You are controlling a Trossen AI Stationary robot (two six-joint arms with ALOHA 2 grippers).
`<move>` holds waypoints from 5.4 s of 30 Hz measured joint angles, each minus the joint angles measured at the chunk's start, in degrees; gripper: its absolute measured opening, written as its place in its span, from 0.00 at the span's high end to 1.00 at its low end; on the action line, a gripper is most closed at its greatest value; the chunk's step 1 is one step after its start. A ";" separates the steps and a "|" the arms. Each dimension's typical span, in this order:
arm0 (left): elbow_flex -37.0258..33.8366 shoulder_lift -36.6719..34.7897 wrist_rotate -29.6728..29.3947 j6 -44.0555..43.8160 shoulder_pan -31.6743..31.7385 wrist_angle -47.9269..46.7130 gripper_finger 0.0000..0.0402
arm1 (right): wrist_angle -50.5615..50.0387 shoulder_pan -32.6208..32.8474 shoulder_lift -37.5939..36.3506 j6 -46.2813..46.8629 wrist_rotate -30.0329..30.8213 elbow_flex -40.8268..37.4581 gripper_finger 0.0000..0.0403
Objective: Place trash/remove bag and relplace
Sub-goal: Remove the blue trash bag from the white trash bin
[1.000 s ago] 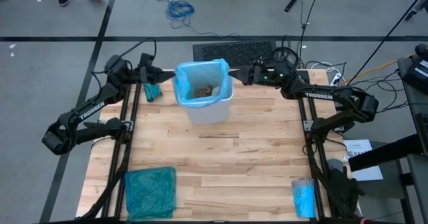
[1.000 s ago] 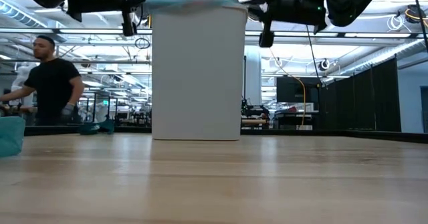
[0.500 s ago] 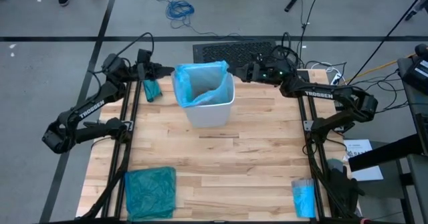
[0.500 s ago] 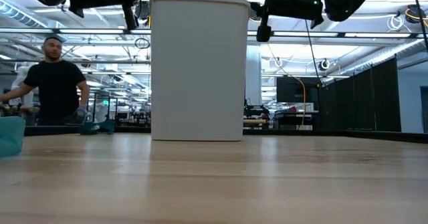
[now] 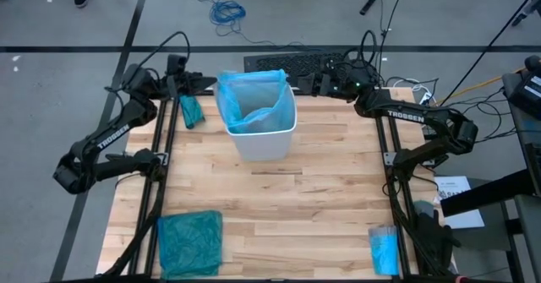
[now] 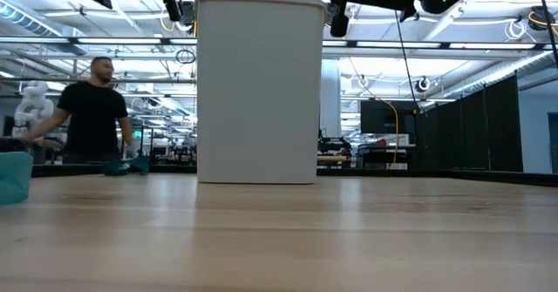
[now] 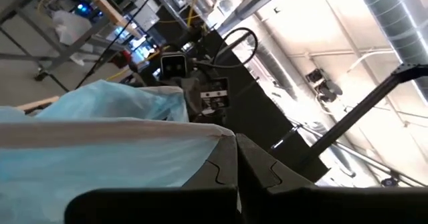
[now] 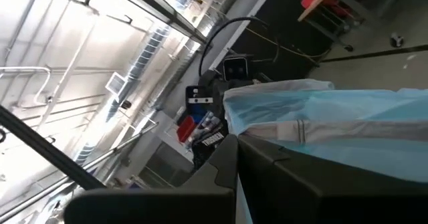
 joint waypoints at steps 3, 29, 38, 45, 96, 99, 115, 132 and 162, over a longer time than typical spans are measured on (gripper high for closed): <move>1.04 0.05 0.00 -0.10 -0.28 -0.35 1.00 | 1.11 0.19 0.00 0.30 0.01 0.36 1.00; 14.58 2.21 0.31 1.97 -0.51 -1.52 1.00 | -22.96 1.55 -0.07 -15.02 -2.92 22.40 1.00; 15.83 5.99 0.44 1.51 -2.25 -1.46 1.00 | -25.67 2.27 0.07 -15.81 -2.96 22.28 1.00; 22.35 8.37 0.48 1.57 -4.44 0.58 1.00 | -14.64 2.25 0.02 -11.55 -5.63 22.28 1.00; 23.96 6.18 3.91 11.99 -6.07 -21.15 0.68 | -38.56 -1.27 -4.07 -22.01 -11.84 22.24 0.55; 23.96 4.85 3.91 12.05 -4.82 -20.53 0.66 | -38.60 -1.74 -5.66 -21.67 -11.73 22.24 0.52; 23.97 4.09 5.05 11.93 -3.46 -24.84 0.65 | -49.96 -1.36 -6.60 -23.98 -11.54 22.28 0.50; 23.98 3.50 11.89 10.66 -3.37 -29.11 0.65 | -58.44 -2.30 -8.61 -28.10 -9.95 22.28 0.50; 24.07 -2.37 6.50 11.79 -3.29 -41.54 0.65 | -63.51 -5.60 -16.16 -28.56 -6.63 22.28 0.50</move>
